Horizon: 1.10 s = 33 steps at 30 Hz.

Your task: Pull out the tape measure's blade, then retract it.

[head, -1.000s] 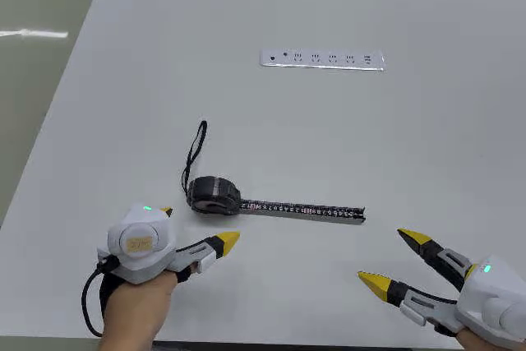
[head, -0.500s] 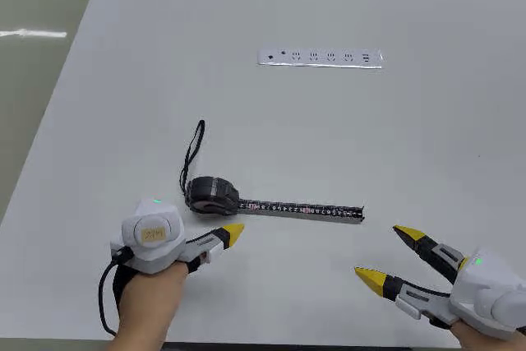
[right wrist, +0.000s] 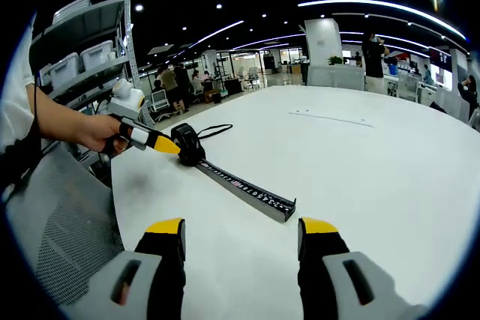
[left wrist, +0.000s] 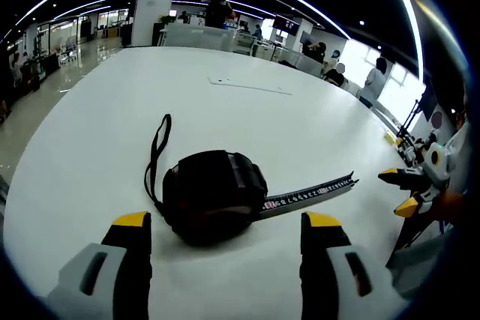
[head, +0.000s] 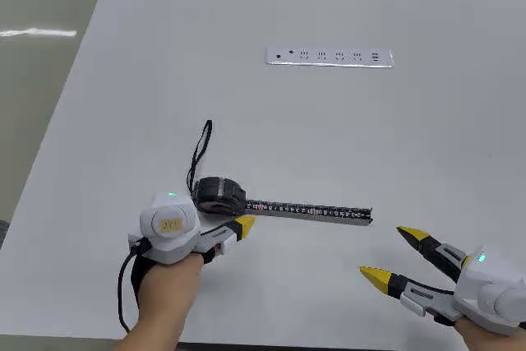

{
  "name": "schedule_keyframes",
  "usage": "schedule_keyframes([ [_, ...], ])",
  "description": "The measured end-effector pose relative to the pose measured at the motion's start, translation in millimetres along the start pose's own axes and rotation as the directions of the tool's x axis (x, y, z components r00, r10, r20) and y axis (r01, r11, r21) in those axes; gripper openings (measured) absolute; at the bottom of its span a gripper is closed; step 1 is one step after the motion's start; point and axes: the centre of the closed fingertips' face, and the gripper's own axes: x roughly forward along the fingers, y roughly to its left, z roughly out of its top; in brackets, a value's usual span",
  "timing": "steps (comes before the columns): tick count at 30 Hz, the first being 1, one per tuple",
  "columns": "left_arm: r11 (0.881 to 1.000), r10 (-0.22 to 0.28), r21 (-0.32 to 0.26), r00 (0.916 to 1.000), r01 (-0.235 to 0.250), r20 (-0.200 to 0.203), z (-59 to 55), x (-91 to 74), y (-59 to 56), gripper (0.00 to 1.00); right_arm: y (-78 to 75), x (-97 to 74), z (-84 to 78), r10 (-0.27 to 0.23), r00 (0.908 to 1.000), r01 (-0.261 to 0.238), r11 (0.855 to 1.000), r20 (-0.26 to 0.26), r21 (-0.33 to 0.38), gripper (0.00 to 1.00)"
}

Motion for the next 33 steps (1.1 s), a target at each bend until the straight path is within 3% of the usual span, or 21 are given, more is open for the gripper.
schedule_keyframes([
  [8,1.000,0.000,-0.023,1.0000,0.000,0.000,5.3,7.1,-6.1,0.80,-4.0,1.5,-2.9,0.001,1.0000,-0.001,1.000,0.004,0.007,0.60],
  [25,0.997,0.041,-0.073,0.9992,-0.041,0.003,10.2,18.6,-3.5,0.80,-11.5,1.7,-2.3,0.006,0.9998,-0.007,1.000,0.020,0.017,0.58],
  [33,0.994,0.083,-0.079,0.9966,-0.082,0.007,11.0,20.4,2.1,0.75,-12.9,1.9,-0.3,0.007,0.9996,-0.008,1.000,0.026,0.015,0.58],
])
